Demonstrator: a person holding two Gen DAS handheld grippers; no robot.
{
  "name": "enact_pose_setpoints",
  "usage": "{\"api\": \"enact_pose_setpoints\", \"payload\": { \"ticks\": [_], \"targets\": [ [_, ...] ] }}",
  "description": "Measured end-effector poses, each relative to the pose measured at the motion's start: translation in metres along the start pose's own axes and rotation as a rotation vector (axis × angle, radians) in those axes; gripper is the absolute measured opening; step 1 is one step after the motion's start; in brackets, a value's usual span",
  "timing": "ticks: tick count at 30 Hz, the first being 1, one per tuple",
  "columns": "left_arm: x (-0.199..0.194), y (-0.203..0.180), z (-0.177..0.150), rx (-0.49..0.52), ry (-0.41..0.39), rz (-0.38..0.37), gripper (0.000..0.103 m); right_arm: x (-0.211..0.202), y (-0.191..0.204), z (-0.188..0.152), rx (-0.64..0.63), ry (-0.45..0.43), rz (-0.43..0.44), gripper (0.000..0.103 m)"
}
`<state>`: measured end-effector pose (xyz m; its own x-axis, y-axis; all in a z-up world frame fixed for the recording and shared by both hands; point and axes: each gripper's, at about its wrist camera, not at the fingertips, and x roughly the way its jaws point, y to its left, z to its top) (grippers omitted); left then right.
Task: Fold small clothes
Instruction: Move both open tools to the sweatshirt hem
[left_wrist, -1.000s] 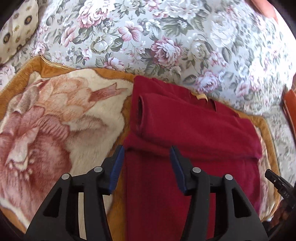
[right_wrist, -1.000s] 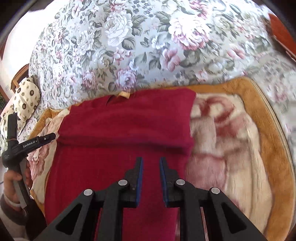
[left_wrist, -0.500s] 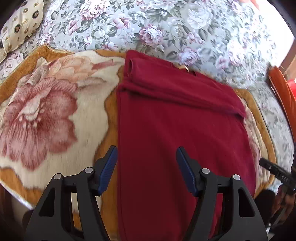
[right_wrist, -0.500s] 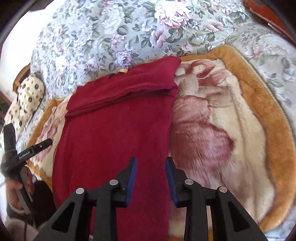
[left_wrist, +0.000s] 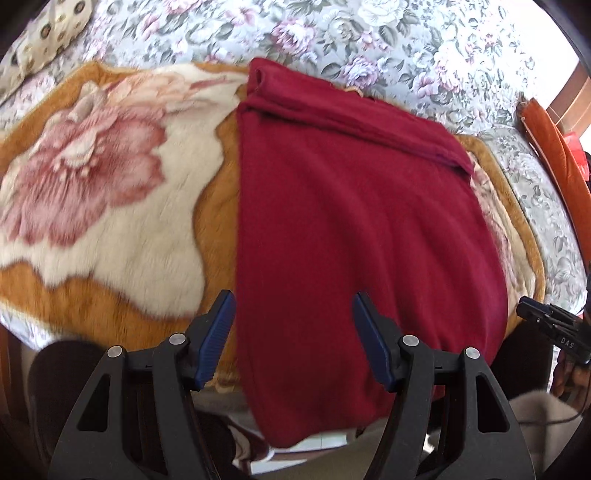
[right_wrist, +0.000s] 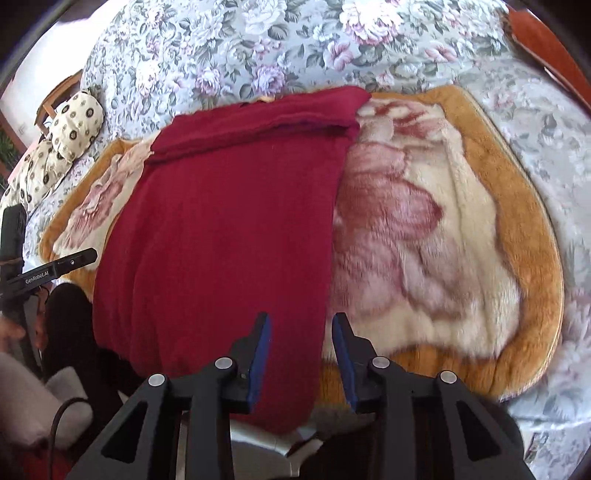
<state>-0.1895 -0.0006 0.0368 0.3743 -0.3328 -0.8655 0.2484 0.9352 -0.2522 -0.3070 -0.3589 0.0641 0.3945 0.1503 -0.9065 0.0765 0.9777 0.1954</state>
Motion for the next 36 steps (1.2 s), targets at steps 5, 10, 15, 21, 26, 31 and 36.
{"api": "enact_pose_setpoints", "payload": {
  "ticks": [5,10,15,21,26,31,36],
  "targets": [
    [0.003,0.016,-0.019,-0.048,0.055,-0.043,0.066,0.003,-0.003,-0.016,0.013,0.058,0.031,0.035],
    [0.005,0.018,-0.037,-0.035,0.087,-0.096,0.066,0.013,-0.002,-0.028,0.0,0.118,0.028,0.035],
    [0.015,0.014,-0.046,-0.025,0.136,-0.114,0.066,0.022,-0.001,-0.032,-0.002,0.163,0.049,0.038],
    [0.026,0.011,-0.052,-0.028,0.182,-0.122,0.066,0.028,-0.005,-0.037,0.0,0.194,0.051,0.039],
    [0.032,0.009,-0.052,-0.024,0.192,-0.123,0.066,0.031,-0.005,-0.037,0.004,0.2,0.055,0.04],
    [0.038,0.009,-0.051,-0.036,0.206,-0.127,0.066,0.036,-0.003,-0.034,0.013,0.205,0.08,0.04],
    [0.041,0.01,-0.051,-0.032,0.211,-0.119,0.066,0.038,-0.005,-0.033,0.016,0.199,0.084,0.041]
  ]
}}
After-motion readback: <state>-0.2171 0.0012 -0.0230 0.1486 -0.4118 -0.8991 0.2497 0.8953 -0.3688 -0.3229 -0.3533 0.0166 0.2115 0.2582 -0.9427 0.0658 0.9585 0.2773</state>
